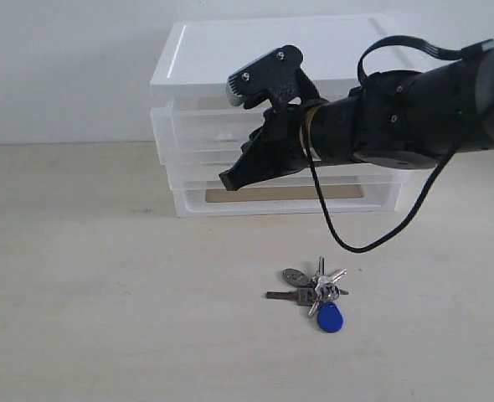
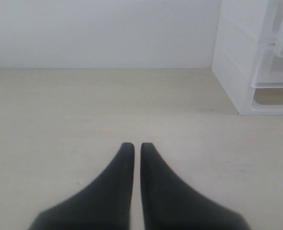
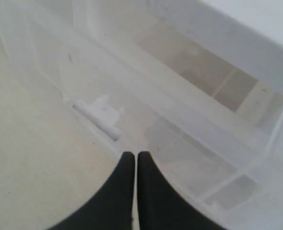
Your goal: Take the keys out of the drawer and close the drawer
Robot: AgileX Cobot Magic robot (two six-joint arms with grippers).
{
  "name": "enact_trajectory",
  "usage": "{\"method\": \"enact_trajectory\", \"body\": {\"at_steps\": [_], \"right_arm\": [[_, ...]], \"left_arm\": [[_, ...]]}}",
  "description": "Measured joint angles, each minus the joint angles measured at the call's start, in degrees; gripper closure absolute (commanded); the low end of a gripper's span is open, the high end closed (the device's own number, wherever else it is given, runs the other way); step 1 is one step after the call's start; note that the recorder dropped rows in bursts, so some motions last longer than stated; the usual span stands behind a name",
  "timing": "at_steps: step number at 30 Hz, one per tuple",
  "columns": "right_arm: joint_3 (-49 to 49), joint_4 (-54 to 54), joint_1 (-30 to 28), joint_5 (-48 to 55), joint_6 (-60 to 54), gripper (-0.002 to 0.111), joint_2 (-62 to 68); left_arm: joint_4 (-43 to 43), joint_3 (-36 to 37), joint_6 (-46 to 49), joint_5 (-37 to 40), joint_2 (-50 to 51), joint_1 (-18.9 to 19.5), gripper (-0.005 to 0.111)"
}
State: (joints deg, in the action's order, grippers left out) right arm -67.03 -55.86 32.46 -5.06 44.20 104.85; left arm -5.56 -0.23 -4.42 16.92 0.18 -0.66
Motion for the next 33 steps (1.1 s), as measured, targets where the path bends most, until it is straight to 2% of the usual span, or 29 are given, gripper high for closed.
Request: {"method": "enact_trajectory", "body": {"at_steps": [8, 16, 21, 33], "right_arm": [[-6.9, 2.0, -3.4, -2.7, -0.7, 0.108, 6.4], [-4.6, 2.4, -2.5, -0.9, -0.1, 0.108, 4.6], [5.0, 2.4, 2.2, -1.0, -2.0, 0.108, -7.6], [20.1, 2.6, 2.5, -0.1, -2.1, 0.108, -41.0]], "left_arm": [[0.0, 0.0, 0.0, 0.0, 0.0, 0.0, 0.102], [0.0, 0.0, 0.0, 0.0, 0.0, 0.0, 0.102], [0.0, 0.0, 0.0, 0.0, 0.0, 0.0, 0.102], [0.0, 0.0, 0.0, 0.0, 0.0, 0.0, 0.102]]}}
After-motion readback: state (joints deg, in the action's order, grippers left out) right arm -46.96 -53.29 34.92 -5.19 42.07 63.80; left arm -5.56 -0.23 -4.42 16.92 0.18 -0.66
